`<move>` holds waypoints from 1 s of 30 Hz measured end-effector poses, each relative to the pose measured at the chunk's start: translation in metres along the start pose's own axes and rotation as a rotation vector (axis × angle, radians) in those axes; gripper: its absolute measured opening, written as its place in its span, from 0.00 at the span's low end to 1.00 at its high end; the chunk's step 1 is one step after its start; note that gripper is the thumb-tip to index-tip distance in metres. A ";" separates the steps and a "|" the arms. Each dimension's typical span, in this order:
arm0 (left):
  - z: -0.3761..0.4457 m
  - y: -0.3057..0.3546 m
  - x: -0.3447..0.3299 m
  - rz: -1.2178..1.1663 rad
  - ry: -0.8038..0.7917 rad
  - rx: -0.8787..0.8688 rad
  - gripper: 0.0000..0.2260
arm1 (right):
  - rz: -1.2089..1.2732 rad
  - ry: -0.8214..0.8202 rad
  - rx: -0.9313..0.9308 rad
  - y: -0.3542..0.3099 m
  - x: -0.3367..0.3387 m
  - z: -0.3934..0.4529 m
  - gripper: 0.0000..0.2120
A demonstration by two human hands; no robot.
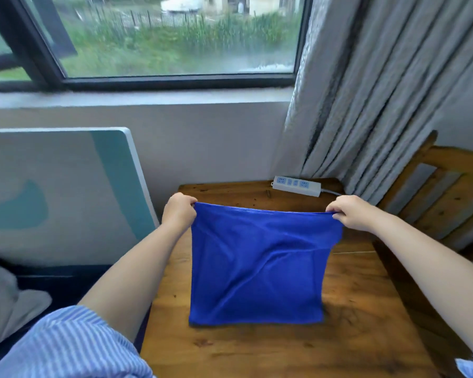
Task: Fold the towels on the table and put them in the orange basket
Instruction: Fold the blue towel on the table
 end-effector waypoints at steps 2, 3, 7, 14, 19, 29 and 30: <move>0.004 0.015 0.027 0.064 0.046 -0.027 0.11 | -0.169 0.051 0.024 -0.004 0.014 -0.015 0.12; 0.007 0.024 0.041 0.083 0.068 -0.045 0.11 | -0.231 0.089 0.015 -0.005 0.025 -0.023 0.10; 0.023 0.053 0.088 0.083 0.180 -0.054 0.12 | -0.213 0.170 -0.093 -0.007 0.070 -0.036 0.11; 0.028 0.098 0.166 -0.044 0.634 -0.254 0.15 | 0.395 0.886 -0.106 0.014 0.169 -0.069 0.12; 0.038 0.097 0.137 0.031 0.319 -0.098 0.13 | 0.158 0.529 -0.289 0.014 0.158 -0.045 0.08; 0.060 0.096 0.132 0.154 0.304 -0.132 0.12 | 0.097 0.650 -0.227 0.020 0.172 -0.028 0.11; 0.063 0.094 0.129 0.166 0.276 -0.119 0.12 | 0.071 0.618 -0.220 0.019 0.170 -0.022 0.10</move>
Point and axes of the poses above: each hand's wrist, its own z-axis towards the middle knuckle, its own x-axis out of the back of the hand, y = z × x, the point moved 6 cm from there along z, towards the middle knuckle, and after that the axes turned 15 degrees about -x, right-handed, at the moved point
